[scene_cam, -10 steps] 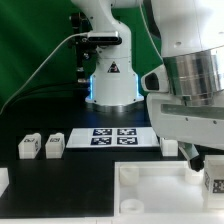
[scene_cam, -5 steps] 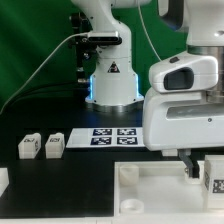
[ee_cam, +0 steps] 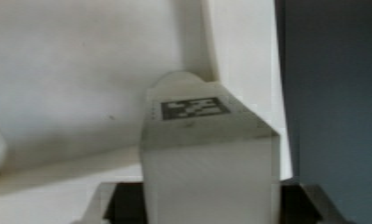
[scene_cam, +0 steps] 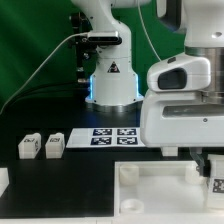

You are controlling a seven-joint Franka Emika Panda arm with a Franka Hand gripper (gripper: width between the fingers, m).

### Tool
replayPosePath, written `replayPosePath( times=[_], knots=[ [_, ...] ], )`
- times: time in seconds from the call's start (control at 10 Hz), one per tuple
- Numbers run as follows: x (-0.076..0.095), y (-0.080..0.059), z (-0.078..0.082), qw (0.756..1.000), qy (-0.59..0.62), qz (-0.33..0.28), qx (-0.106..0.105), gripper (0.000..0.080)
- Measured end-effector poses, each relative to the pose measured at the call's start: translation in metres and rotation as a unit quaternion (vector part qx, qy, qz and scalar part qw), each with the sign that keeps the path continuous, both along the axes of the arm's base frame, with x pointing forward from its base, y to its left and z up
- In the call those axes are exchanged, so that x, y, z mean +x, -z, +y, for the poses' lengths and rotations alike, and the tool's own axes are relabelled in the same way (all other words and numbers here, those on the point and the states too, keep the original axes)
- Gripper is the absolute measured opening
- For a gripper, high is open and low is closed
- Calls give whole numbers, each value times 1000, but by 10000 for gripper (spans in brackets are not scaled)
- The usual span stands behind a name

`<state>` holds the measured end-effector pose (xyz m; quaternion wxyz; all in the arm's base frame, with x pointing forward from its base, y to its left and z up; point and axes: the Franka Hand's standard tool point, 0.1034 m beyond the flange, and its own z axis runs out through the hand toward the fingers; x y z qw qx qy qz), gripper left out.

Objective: Assemble one leg

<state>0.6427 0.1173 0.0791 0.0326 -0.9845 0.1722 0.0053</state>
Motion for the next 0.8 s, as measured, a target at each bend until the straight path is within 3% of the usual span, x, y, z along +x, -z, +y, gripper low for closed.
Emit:
replayPosePath(
  times=[0.3,0.5,0.8],
  knots=[
    [0,1,-7,976,218,12,13,298],
    [-4,2,-9,902,430,37,30,298],
    [-7,2,-15,814,575,64,51,298]
  ],
)
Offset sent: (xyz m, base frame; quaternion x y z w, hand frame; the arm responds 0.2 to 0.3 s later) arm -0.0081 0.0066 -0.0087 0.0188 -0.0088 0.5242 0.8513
